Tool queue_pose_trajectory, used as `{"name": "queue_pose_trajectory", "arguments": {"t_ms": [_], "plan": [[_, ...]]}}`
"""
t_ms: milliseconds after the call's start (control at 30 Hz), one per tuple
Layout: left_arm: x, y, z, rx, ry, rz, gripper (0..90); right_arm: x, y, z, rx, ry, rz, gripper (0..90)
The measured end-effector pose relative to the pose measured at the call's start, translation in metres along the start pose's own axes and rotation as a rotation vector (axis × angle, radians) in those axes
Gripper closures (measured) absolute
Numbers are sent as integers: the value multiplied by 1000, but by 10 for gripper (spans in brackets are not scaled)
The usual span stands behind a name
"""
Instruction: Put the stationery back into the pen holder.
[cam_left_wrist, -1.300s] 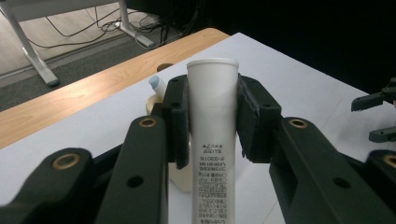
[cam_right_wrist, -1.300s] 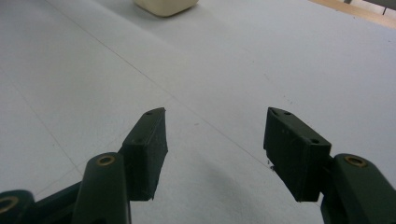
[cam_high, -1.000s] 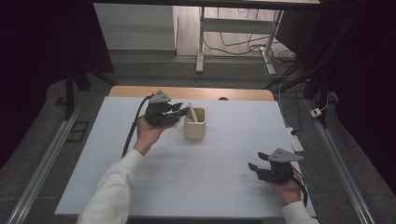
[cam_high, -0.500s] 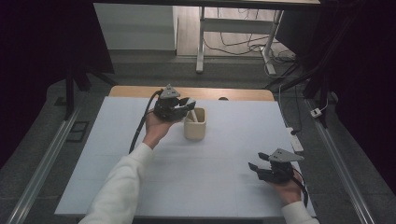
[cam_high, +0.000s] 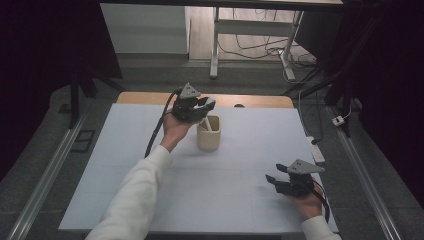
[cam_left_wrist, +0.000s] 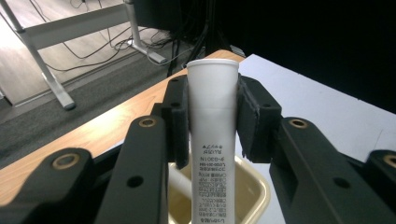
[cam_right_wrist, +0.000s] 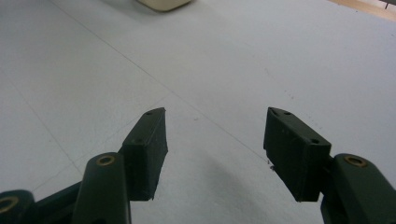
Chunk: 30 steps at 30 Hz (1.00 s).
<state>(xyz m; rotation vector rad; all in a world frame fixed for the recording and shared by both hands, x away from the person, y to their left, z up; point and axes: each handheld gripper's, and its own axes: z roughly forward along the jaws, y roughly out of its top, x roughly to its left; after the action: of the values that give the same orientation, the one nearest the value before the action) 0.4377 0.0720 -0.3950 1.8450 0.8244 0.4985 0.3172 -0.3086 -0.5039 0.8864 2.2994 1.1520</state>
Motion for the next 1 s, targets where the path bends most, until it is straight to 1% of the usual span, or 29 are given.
{"name": "queue_pose_trajectory", "arguments": {"t_ms": [100,233,300,333,400,433,500,533,600,633,667,700,733,767,833,1000], "plan": [[-1,1,8,-2,6,12,659,0,0,0,0,-4,-1,388],[-1,-2,17,-3,-6,-2,659,0,-1,0,1,-2,-1,388],[-1,-4,21,4,-16,-8,657,-1,-1,0,6,-1,-3,388],[-1,-5,22,6,-16,-6,656,-1,-1,0,9,-7,-4,388],[-2,-6,25,16,-4,19,655,0,-1,1,9,-4,-4,388],[-1,-7,26,18,-2,21,655,0,-1,1,9,-4,-4,388],[1,-9,28,23,-8,8,655,0,-1,-1,5,-11,-3,388],[2,-9,29,29,-6,9,655,-1,-1,-1,-1,-7,0,388],[3,-12,30,46,-19,11,651,-2,-1,-2,-3,-12,5,389],[4,-12,31,59,-32,5,621,-2,-1,-2,-5,-9,6,388],[5,-13,31,68,-39,-1,532,-2,-1,-2,-2,-8,5,388],[5,-13,29,70,-28,5,464,-2,-1,-2,-4,-10,5,388],[5,-14,28,66,-22,4,423,-2,-1,-2,-4,-9,5,388],[6,-13,26,64,-27,-2,383,-2,-1,-2,0,-13,2,388],[7,-13,22,71,-42,-9,382,-2,-1,-1,-1,-9,3,388],[5,-13,12,89,-44,34,382,-1,0,-2,2,-8,-1,388]]}}
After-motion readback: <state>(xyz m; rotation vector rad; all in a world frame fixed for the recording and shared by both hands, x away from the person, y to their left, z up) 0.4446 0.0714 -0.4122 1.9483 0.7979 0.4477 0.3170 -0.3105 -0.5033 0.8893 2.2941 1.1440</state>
